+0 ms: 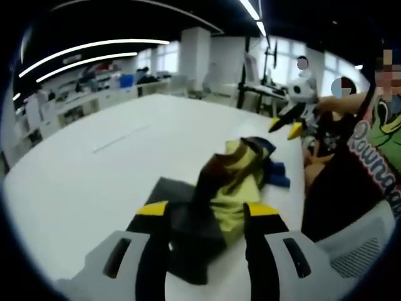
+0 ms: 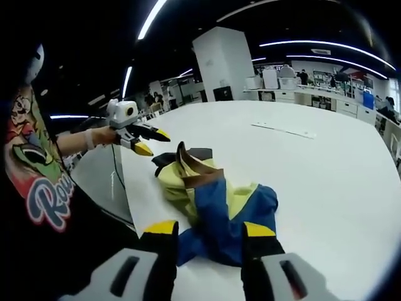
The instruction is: Fold the garment on the visible template until the final outline fits inside the template.
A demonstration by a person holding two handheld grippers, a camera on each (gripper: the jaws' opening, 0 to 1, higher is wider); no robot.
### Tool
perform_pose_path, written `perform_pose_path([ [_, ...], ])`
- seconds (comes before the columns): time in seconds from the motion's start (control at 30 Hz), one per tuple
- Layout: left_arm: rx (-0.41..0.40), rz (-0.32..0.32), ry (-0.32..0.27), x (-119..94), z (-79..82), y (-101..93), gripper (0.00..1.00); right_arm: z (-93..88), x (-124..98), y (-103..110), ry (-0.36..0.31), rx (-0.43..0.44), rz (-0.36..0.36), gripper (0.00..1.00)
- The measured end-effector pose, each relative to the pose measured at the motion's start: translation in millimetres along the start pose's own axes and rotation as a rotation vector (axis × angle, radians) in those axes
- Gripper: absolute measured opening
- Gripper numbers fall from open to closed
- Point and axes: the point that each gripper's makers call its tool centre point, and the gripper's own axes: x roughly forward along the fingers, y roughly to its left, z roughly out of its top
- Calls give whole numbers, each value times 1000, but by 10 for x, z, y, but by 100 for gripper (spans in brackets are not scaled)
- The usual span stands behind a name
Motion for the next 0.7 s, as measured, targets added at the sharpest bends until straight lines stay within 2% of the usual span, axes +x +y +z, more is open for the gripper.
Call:
perform_pose_path([
  [0.17, 10, -17, 26, 113, -24, 36, 37, -35, 37, -9, 21, -10, 5, 29],
  [0.27, 26, -25, 35, 177, -17, 45, 36, -68, 47, -24, 32, 28, 17, 28],
  [0.4, 46, -38, 46, 238, -2, 41, 34, -116, 40, -19, 55, 44, 27, 19],
  [0.7, 55, -55, 72, 310, -43, 62, 29, -266, 103, -74, 86, 79, 31, 15],
])
